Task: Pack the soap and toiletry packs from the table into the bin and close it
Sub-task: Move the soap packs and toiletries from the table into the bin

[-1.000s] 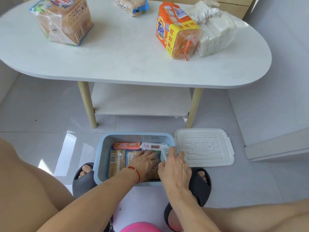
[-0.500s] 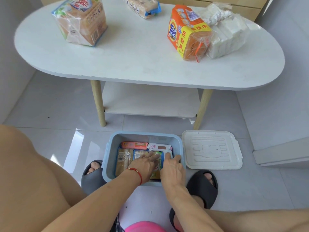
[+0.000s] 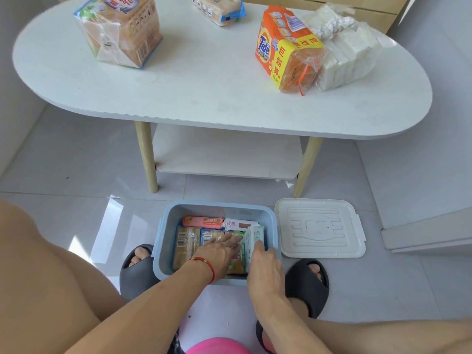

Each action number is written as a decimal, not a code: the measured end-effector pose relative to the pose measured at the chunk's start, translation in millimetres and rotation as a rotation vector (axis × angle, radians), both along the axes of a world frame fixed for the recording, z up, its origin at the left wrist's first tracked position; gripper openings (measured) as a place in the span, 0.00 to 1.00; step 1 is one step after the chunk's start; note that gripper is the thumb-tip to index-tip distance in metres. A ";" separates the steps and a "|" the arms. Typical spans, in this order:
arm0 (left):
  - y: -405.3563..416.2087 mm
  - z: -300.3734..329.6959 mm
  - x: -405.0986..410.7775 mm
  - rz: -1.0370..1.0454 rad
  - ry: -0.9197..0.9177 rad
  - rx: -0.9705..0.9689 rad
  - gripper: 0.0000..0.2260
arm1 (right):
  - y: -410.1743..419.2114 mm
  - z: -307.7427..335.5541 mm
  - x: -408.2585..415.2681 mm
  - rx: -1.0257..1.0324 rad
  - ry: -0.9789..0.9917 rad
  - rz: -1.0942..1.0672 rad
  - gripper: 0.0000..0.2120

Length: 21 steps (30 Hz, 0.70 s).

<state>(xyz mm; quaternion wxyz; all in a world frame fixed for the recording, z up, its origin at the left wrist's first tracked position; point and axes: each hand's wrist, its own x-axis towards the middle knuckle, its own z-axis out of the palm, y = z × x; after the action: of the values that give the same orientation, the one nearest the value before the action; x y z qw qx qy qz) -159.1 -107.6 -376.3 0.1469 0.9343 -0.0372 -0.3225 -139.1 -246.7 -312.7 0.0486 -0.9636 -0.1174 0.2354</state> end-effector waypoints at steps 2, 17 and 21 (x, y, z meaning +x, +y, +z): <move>0.5 -1.4 0.2 0.000 0.003 0.000 0.36 | 3.2 -2.0 6.5 -0.048 0.028 0.049 0.20; 0.8 -0.6 0.7 -0.001 0.051 0.006 0.37 | 12.2 -14.8 18.5 -0.148 -0.022 0.158 0.34; 1.2 0.2 1.6 0.007 0.055 -0.001 0.38 | 21.0 -15.3 18.3 -0.169 0.049 0.187 0.25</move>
<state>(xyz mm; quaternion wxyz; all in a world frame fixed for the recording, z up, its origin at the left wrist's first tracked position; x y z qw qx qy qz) -157.6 -106.4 -376.1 0.1494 0.9253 -0.0301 -0.3474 -120.9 -225.7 -328.0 -0.0519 -0.9430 -0.1853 0.2715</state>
